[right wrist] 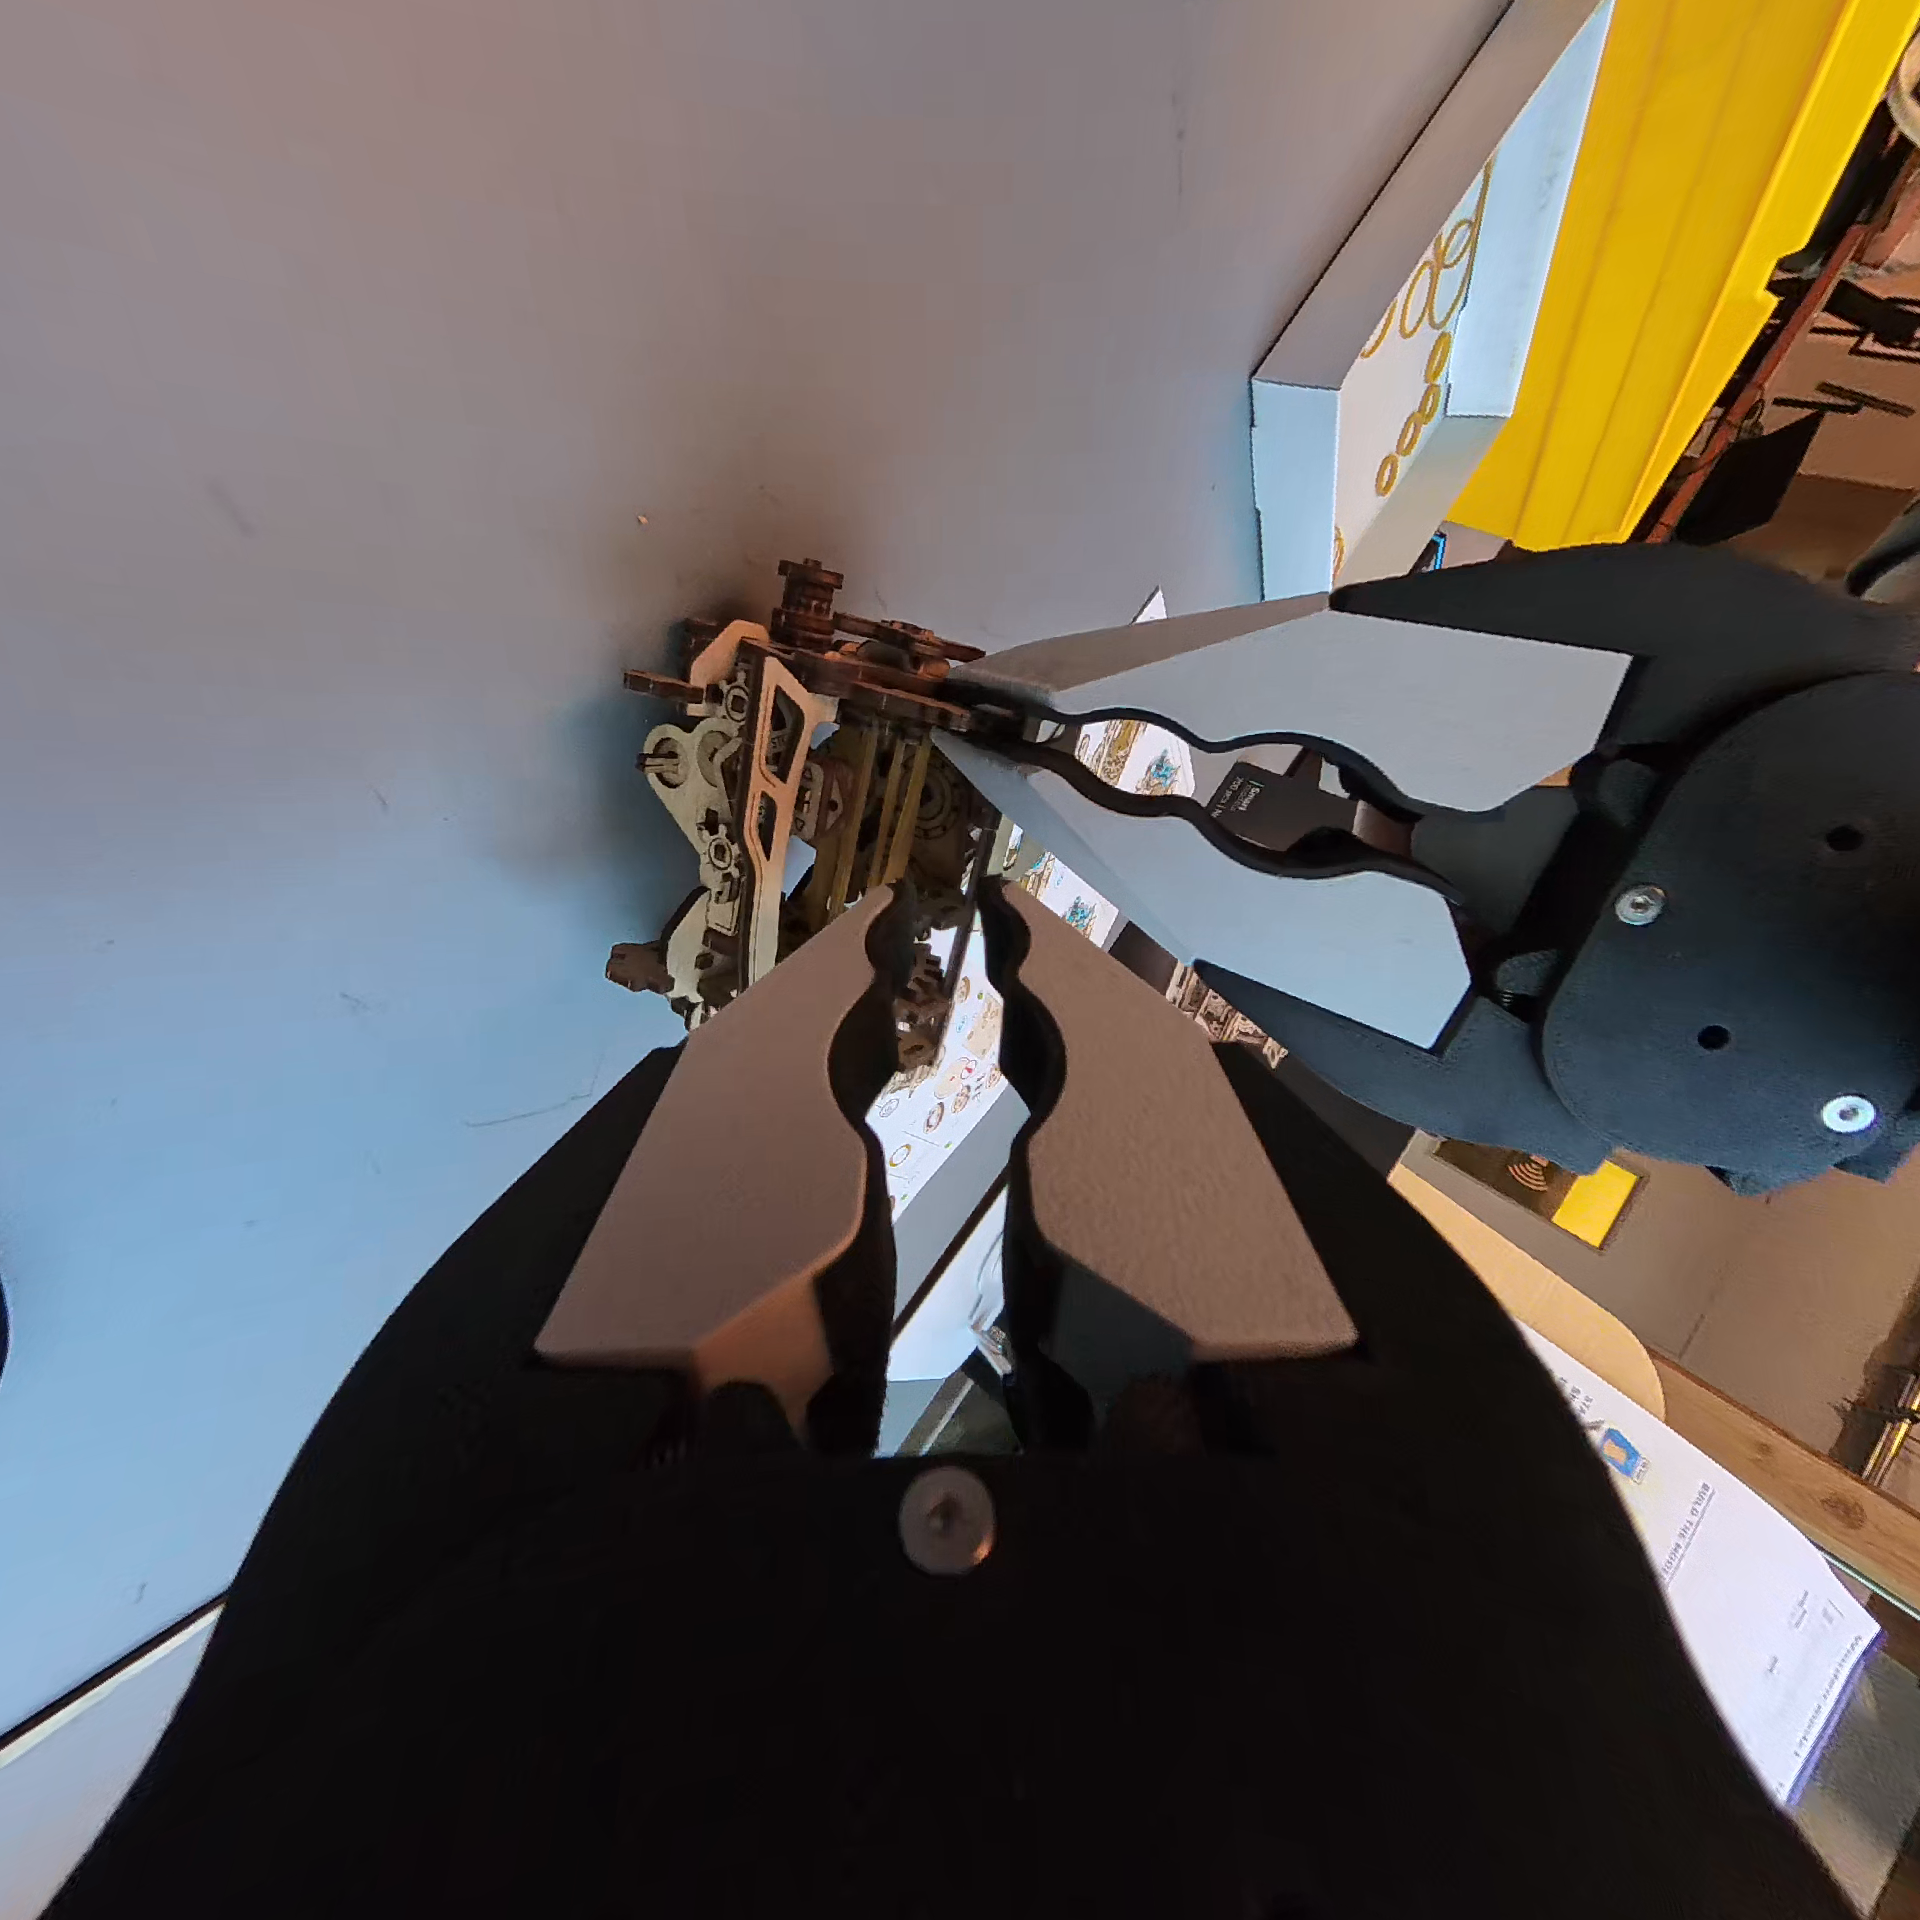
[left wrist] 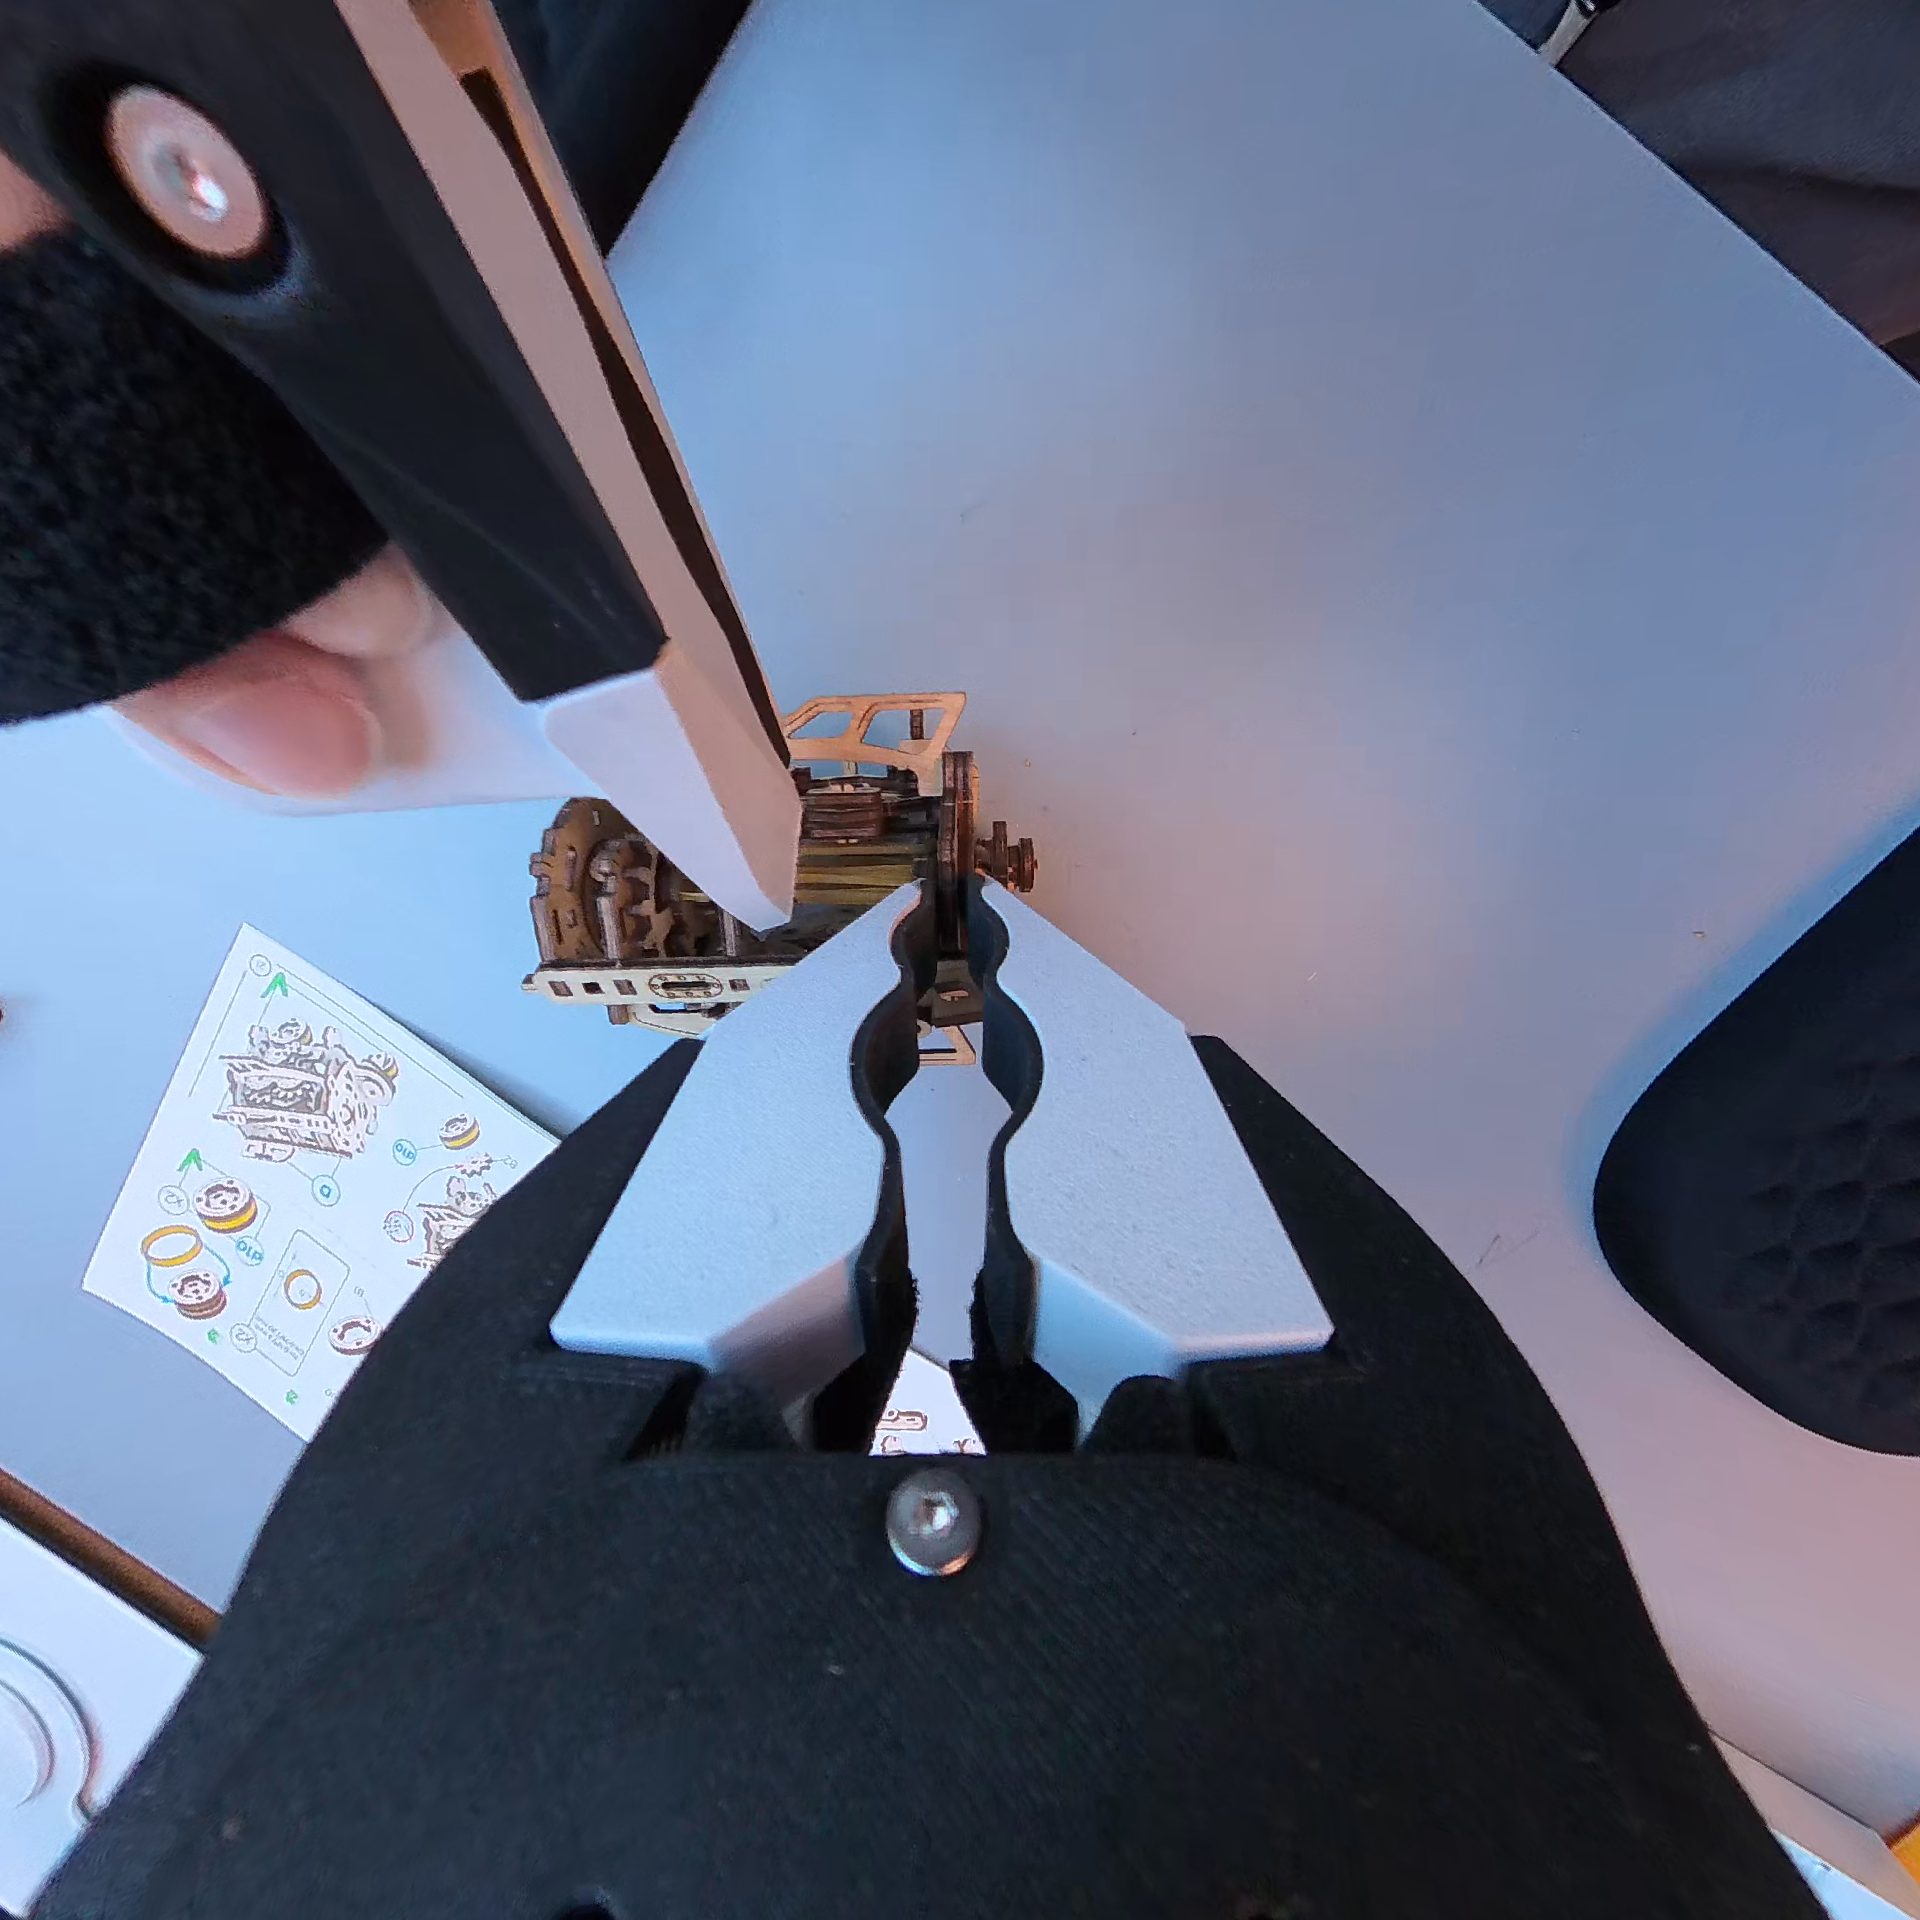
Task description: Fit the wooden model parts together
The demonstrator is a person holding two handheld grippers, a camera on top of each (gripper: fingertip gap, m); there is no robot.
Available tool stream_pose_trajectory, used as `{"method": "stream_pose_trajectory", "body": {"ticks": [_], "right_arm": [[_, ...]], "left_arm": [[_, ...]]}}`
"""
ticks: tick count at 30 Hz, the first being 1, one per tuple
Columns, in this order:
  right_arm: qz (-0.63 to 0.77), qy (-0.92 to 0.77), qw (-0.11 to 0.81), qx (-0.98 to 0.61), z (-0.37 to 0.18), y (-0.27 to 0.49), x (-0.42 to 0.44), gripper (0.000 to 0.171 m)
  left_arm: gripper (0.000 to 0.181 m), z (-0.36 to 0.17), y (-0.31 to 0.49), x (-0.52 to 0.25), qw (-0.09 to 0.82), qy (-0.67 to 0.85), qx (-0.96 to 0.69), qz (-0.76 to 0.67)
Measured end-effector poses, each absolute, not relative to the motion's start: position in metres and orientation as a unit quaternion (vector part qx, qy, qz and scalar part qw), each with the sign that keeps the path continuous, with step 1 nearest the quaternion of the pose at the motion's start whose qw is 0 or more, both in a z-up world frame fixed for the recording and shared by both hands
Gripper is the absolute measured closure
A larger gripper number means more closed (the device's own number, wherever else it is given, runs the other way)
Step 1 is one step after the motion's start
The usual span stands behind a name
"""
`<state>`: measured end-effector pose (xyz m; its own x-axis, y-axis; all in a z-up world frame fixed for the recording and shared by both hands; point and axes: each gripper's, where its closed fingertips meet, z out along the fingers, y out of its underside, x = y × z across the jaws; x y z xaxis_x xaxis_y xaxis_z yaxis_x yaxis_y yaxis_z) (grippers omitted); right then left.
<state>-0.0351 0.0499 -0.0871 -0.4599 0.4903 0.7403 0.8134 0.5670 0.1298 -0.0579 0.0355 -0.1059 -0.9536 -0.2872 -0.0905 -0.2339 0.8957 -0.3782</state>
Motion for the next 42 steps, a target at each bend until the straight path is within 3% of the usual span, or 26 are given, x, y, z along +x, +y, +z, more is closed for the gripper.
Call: {"method": "stream_pose_trajectory", "body": {"ticks": [15,22,25,33,42], "right_arm": [[-0.172,-0.768,0.41,-0.461,-0.068,0.045,-0.034,0.159],[0.043,-0.665,0.472,-0.577,-0.05,0.038,-0.024,0.155],[0.129,-0.625,0.488,-0.596,-0.046,0.024,-0.03,0.141],[0.139,-0.606,0.473,-0.624,-0.084,0.006,-0.059,0.11],[0.079,-0.614,0.452,-0.643,-0.097,0.013,-0.063,0.105]], "left_arm": [[0.179,-0.106,0.034,-0.058,0.072,0.971,-0.134,-0.182],[0.179,-0.106,0.035,-0.058,0.071,0.972,-0.134,-0.18],[0.179,-0.106,0.035,-0.058,0.072,0.972,-0.134,-0.181],[0.179,-0.106,0.035,-0.058,0.072,0.971,-0.135,-0.182],[0.179,-0.106,0.036,-0.059,0.072,0.972,-0.137,-0.178]]}}
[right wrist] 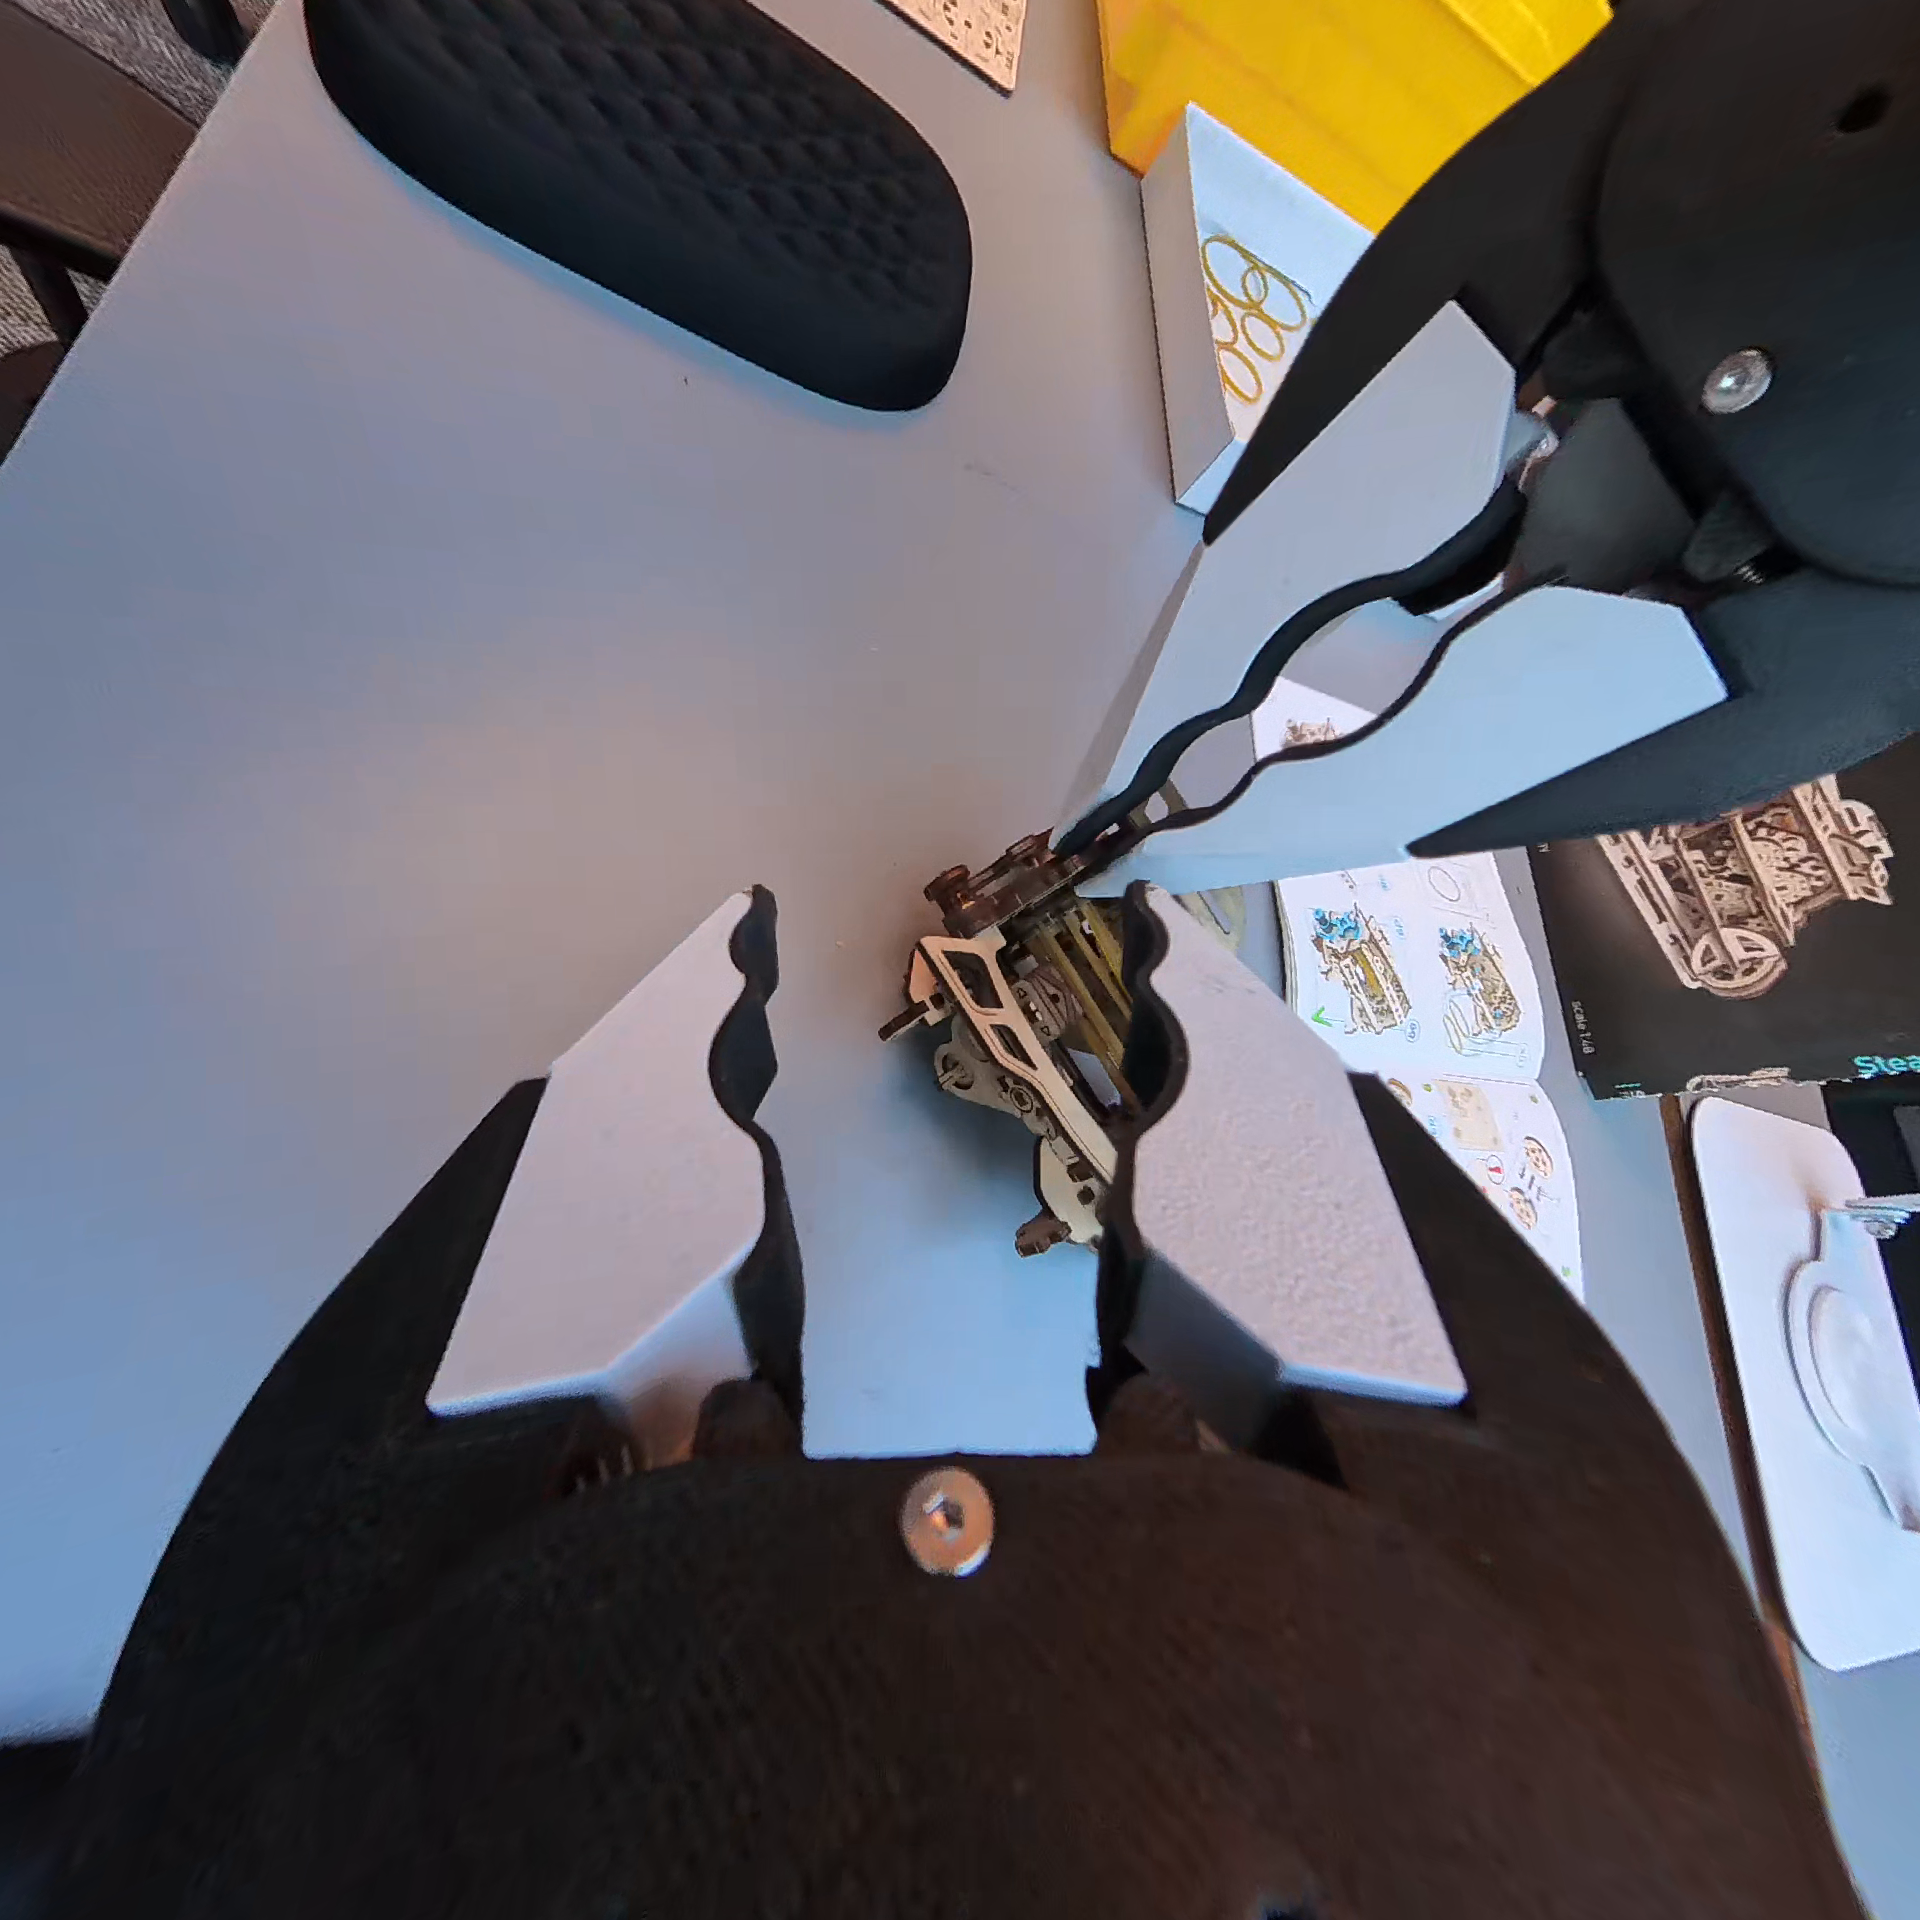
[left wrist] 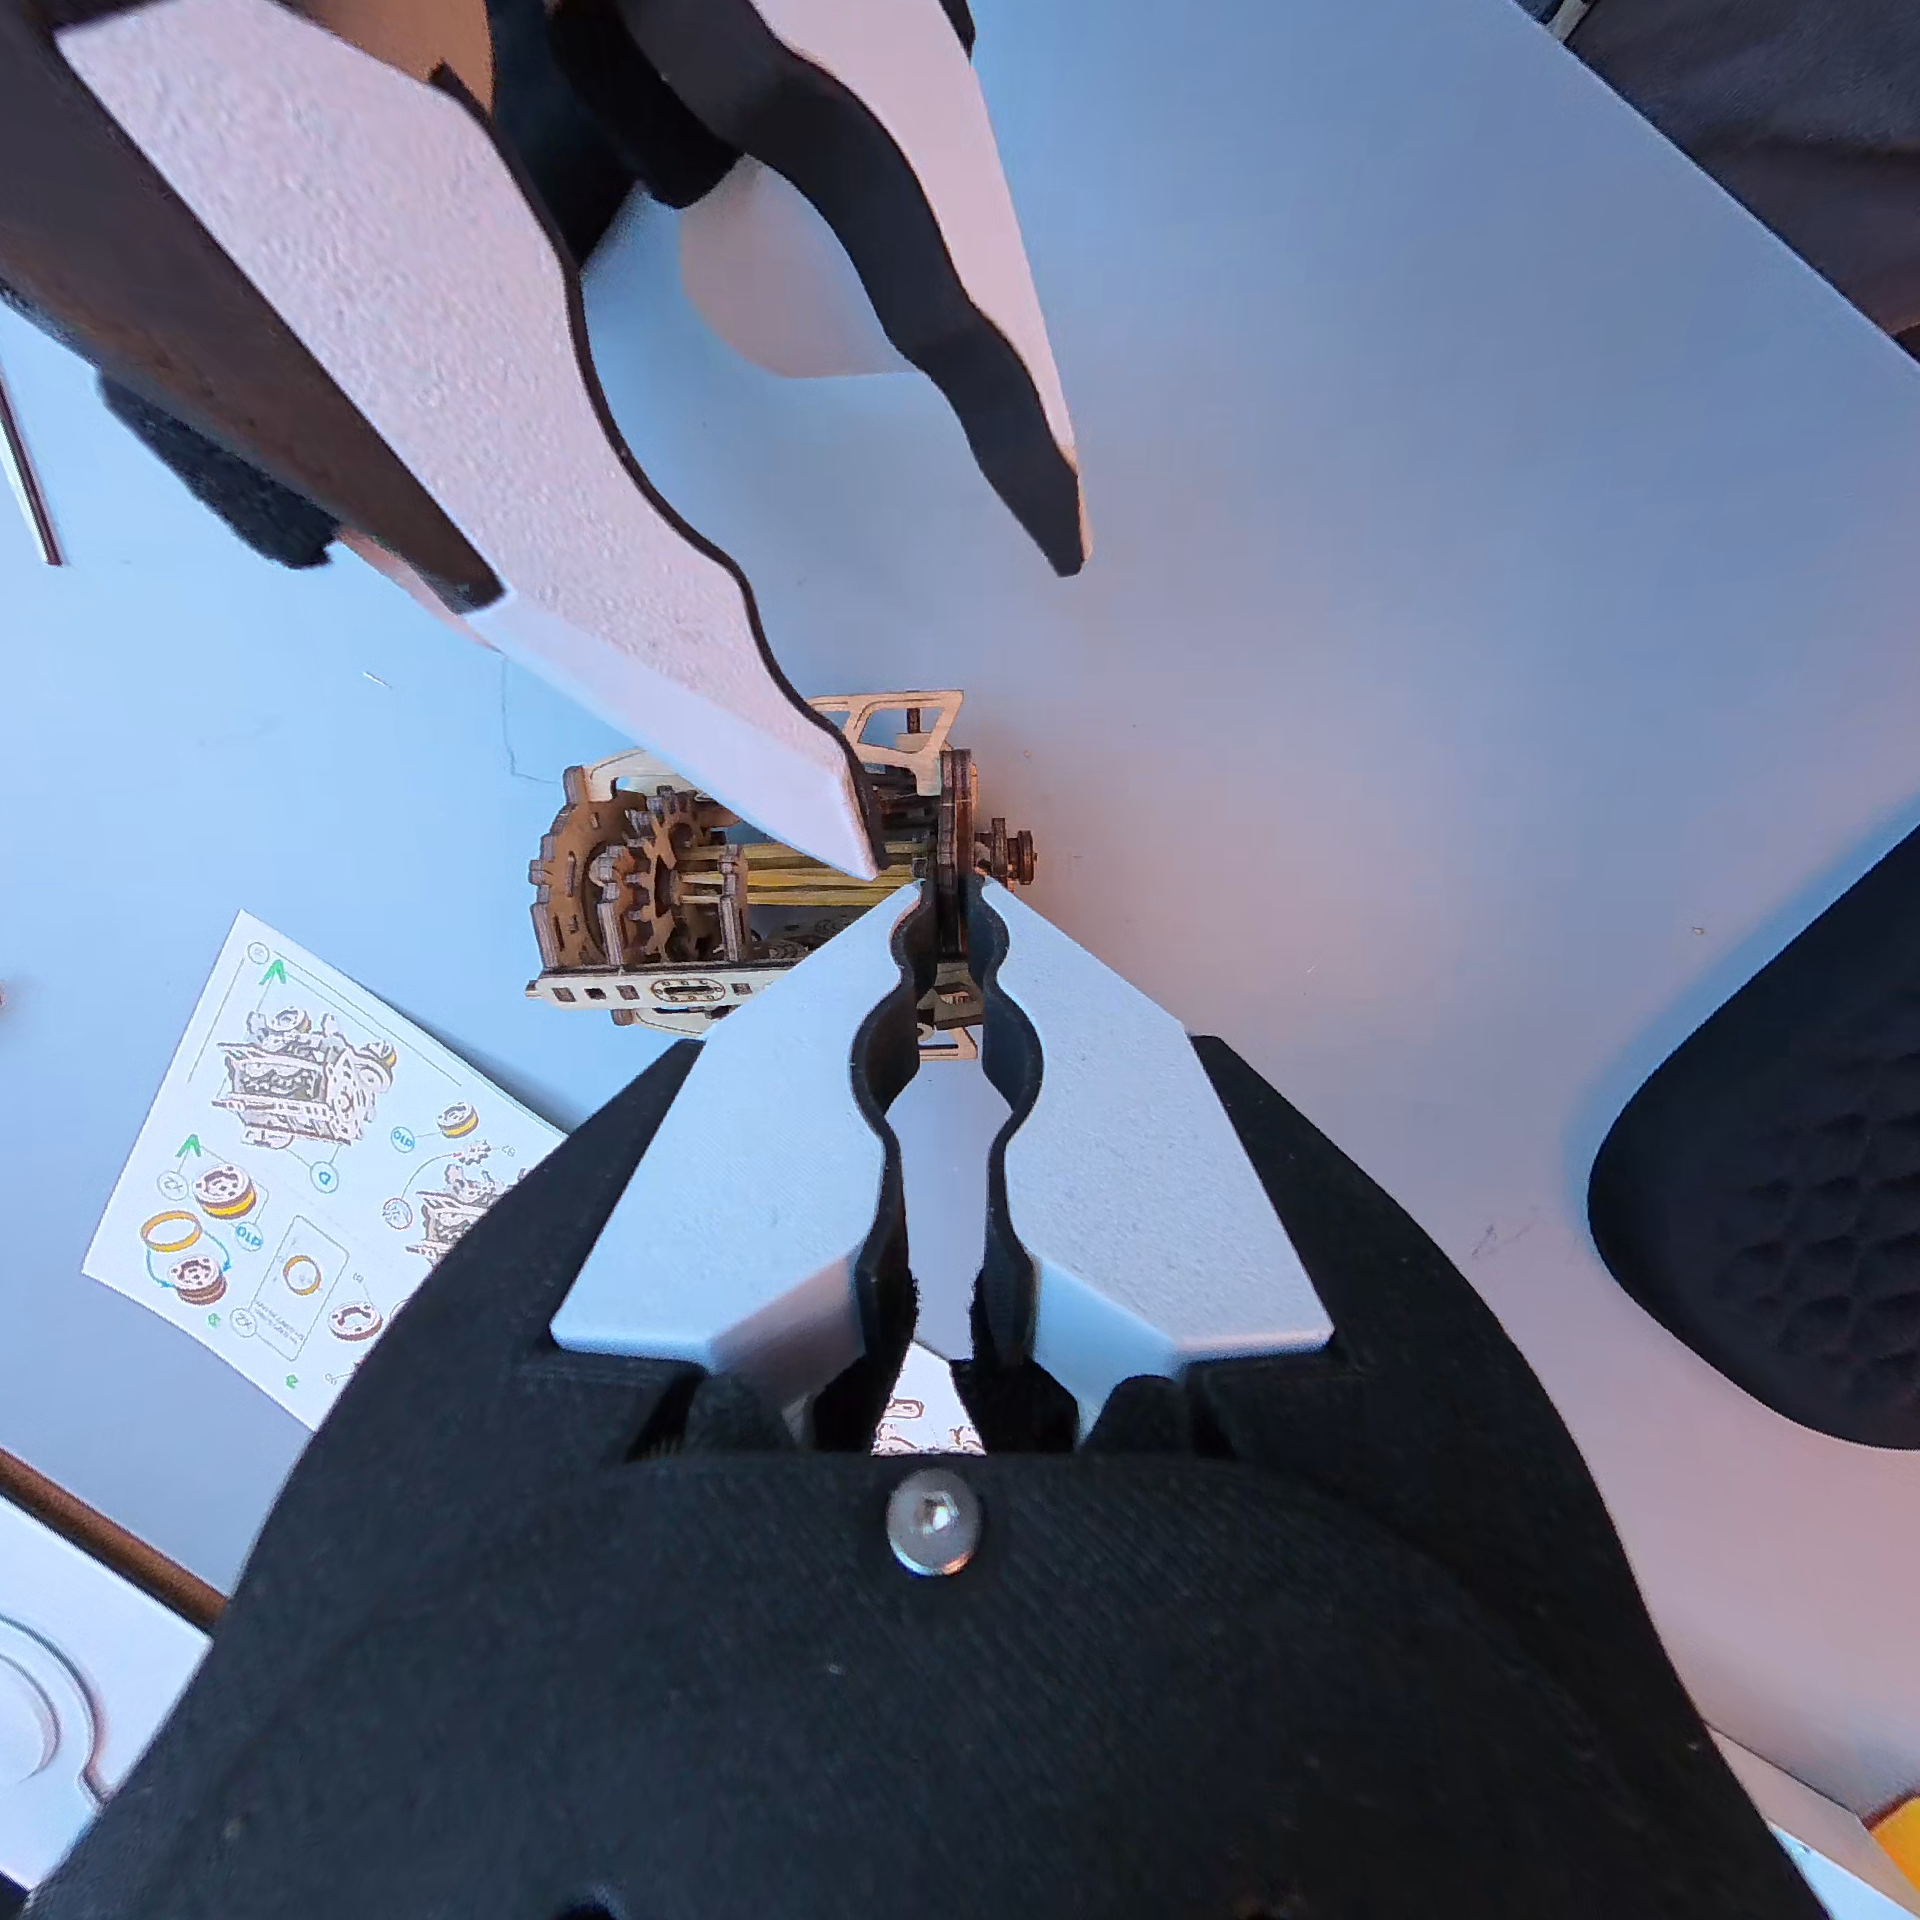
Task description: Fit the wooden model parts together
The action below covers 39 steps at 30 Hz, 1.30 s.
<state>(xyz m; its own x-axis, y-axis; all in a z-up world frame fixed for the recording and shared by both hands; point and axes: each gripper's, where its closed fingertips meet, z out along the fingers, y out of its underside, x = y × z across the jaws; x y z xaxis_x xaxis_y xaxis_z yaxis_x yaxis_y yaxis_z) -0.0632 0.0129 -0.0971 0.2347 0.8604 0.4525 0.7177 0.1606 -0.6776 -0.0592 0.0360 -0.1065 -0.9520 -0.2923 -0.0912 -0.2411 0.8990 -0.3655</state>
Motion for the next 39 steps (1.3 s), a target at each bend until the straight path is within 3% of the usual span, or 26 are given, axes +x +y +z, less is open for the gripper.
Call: {"method": "stream_pose_trajectory", "body": {"ticks": [7,11,16,20,24,30,35,39], "right_arm": [[0.165,-0.538,0.508,-0.652,-0.048,0.004,-0.021,0.118],[0.053,-0.4,0.509,-0.76,-0.027,0.047,0.09,0.125],[-0.105,-0.25,0.412,-0.87,-0.05,0.068,0.204,0.136],[-0.066,-0.236,0.247,-0.938,-0.116,0.039,0.211,0.146],[-0.052,-0.215,0.199,-0.955,-0.142,0.012,0.213,0.147],[0.03,-0.199,0.315,-0.927,-0.136,0.011,0.196,0.147],[0.116,-0.411,0.516,-0.743,-0.066,0.014,0.064,0.144],[0.179,-0.492,0.515,-0.679,-0.053,0.0,-0.016,0.132]], "left_arm": [[0.179,-0.106,0.034,-0.059,0.071,0.972,-0.134,-0.177],[0.179,-0.106,0.032,-0.059,0.071,0.973,-0.131,-0.177],[0.179,-0.106,0.032,-0.059,0.069,0.973,-0.132,-0.176],[0.179,-0.106,0.031,-0.059,0.068,0.974,-0.13,-0.174],[0.179,-0.106,0.031,-0.059,0.066,0.973,-0.133,-0.179],[0.179,-0.105,0.031,-0.059,0.067,0.973,-0.129,-0.177],[0.179,-0.105,0.03,-0.059,0.063,0.973,-0.13,-0.178],[0.179,-0.105,0.03,-0.059,0.062,0.973,-0.133,-0.177]]}}
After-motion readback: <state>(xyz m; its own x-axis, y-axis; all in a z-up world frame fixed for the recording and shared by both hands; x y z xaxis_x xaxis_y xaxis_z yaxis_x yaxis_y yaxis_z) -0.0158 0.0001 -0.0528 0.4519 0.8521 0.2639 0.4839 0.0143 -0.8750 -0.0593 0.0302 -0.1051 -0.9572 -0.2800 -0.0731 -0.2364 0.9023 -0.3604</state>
